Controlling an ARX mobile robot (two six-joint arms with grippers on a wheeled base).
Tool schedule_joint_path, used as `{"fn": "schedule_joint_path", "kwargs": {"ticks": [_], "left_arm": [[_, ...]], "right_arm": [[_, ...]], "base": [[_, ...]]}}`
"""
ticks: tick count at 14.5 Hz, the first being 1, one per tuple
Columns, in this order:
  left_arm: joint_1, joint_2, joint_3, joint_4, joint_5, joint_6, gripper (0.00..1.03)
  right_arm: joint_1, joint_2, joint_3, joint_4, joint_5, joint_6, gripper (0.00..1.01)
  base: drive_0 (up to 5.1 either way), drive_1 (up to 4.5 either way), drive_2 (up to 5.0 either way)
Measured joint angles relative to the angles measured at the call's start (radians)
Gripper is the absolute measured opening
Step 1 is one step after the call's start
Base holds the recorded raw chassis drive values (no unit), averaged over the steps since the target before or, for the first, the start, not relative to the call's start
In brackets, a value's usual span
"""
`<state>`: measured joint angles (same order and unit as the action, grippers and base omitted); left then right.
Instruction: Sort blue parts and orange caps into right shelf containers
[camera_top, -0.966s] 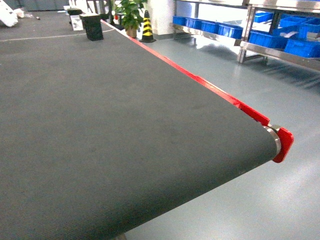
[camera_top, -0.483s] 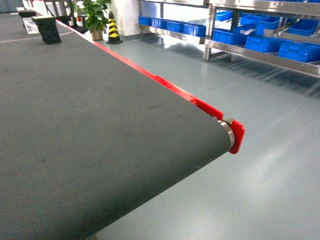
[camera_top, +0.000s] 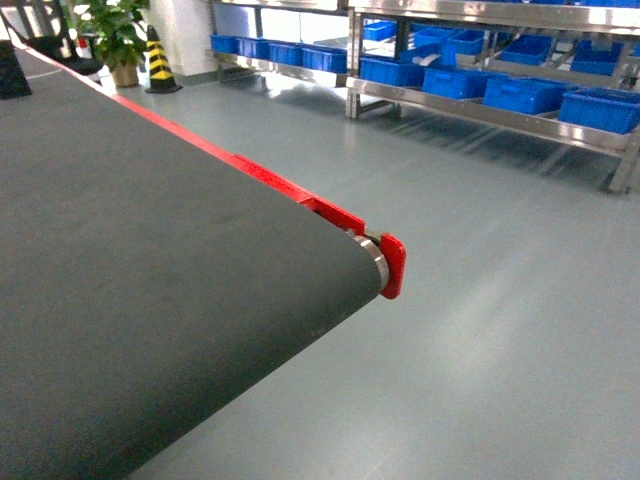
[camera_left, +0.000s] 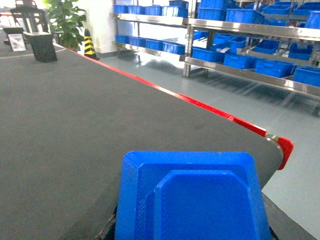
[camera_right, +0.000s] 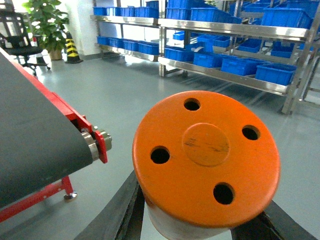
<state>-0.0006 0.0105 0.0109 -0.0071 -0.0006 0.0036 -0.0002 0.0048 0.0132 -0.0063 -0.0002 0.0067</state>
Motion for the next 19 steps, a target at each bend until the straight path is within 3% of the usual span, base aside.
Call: {"fn": "schedule_joint_path", "kwargs": {"ticks": [19], "left_arm": [[0.0,0.0,0.0,0.0,0.0,0.0,0.43]], "right_arm": [[0.0,0.0,0.0,0.0,0.0,0.0,0.41]], "base": [[-1.6,-1.61,-1.6]]}}
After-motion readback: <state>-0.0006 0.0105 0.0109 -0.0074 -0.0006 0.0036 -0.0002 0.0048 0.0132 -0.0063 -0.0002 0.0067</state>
